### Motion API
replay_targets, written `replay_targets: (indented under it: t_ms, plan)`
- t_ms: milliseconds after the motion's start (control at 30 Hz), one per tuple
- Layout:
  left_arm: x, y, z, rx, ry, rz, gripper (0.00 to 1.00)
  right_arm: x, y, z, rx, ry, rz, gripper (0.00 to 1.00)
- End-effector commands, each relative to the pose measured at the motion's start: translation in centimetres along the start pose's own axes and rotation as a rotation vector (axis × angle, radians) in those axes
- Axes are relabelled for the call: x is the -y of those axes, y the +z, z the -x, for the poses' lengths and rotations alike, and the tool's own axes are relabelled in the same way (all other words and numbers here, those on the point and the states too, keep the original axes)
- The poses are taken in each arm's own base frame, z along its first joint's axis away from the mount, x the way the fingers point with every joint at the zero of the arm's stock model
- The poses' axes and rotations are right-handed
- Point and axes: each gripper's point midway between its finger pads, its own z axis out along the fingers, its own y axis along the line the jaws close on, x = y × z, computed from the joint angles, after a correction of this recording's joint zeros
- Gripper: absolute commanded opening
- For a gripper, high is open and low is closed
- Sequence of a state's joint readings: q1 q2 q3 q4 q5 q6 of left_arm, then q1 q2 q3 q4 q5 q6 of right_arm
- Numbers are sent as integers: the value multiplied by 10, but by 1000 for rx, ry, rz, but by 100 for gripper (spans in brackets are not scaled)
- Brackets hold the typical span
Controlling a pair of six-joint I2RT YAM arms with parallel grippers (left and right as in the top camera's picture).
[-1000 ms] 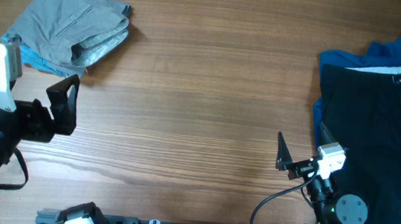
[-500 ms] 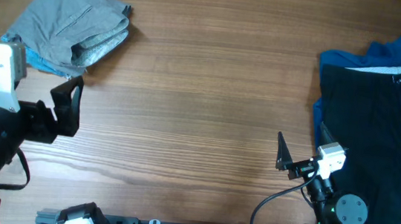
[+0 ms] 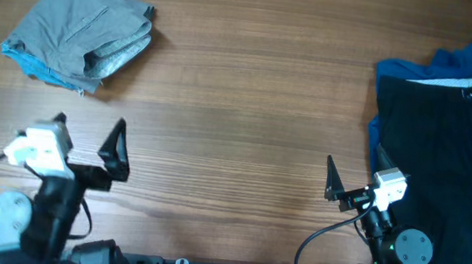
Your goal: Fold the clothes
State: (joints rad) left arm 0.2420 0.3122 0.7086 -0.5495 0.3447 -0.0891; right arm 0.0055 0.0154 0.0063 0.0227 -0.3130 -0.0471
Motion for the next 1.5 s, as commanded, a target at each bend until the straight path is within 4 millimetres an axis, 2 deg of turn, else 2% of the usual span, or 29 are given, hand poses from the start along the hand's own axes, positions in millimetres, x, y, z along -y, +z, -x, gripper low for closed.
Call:
replay_targets:
  t_ms: [0, 133, 333, 400, 467, 1467]
  plan:
    - [-2, -4, -23, 62, 0, -11, 100, 2, 0, 1, 5, -6, -12, 100]
    - [-1, 0, -43, 158, 37, -53, 100, 2, 0, 1, 5, -6, -12, 100]
    - [-10, 35, -86, 184, 51, -101, 100, 2, 0, 1, 5, -5, -12, 100]
    - [-16, 47, -110, 184, 49, -105, 100, 2, 0, 1, 5, -5, -12, 100]
    - [-21, 52, -137, 83, 16, -95, 100, 2, 0, 1, 5, -5, -12, 100]
    - [-19, 52, -137, 84, 17, -101, 100, 2, 0, 1, 5, -5, -12, 100]
